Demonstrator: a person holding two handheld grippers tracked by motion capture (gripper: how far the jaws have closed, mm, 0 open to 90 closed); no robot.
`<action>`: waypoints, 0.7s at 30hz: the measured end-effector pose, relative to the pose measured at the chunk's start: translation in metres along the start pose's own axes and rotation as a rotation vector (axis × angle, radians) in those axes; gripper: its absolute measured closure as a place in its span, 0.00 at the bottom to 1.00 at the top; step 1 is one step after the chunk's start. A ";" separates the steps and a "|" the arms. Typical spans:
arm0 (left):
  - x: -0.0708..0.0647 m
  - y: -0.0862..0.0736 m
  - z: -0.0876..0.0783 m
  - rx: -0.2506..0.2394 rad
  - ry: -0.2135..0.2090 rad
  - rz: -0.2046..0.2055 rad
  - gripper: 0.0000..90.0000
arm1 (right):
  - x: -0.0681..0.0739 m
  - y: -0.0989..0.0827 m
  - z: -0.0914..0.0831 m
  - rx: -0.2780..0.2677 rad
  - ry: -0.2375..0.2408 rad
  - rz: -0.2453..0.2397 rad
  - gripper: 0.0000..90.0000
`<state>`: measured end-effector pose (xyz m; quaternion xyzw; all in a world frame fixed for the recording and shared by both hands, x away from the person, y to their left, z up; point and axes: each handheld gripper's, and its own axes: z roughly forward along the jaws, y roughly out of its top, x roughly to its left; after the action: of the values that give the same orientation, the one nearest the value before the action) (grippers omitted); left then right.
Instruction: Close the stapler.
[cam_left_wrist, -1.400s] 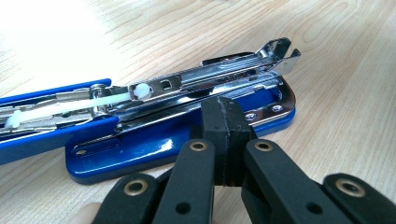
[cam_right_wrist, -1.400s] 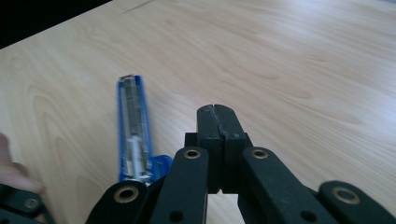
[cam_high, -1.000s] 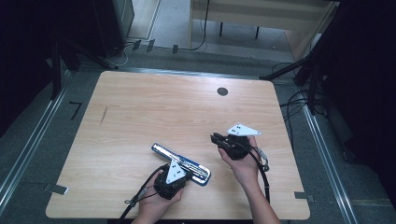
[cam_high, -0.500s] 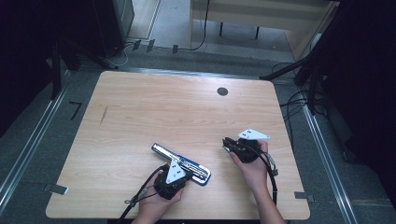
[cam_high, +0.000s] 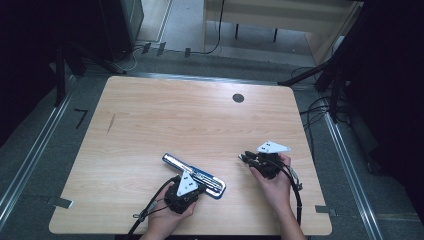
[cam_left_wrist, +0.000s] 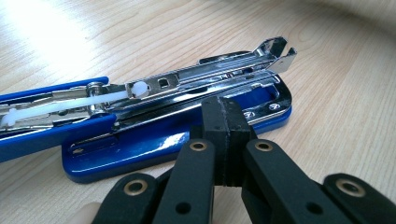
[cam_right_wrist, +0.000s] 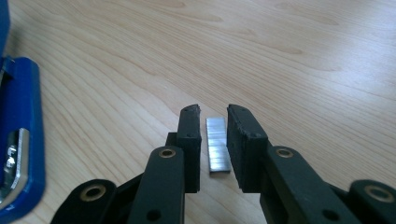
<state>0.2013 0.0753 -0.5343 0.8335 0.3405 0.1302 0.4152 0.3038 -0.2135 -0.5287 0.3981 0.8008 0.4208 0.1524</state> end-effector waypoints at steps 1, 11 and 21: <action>0.000 0.000 0.000 0.002 -0.001 -0.002 1.00 | 0.000 -0.001 0.000 -0.001 -0.007 -0.004 0.85; 0.001 0.000 -0.001 0.004 -0.007 -0.005 1.00 | -0.003 -0.006 0.001 -0.019 0.004 0.022 0.82; 0.001 0.000 -0.001 0.004 -0.013 -0.005 1.00 | -0.003 -0.008 0.005 -0.007 0.006 0.020 0.80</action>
<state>0.2015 0.0763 -0.5342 0.8343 0.3402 0.1232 0.4159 0.3045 -0.2154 -0.5380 0.4043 0.7958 0.4260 0.1473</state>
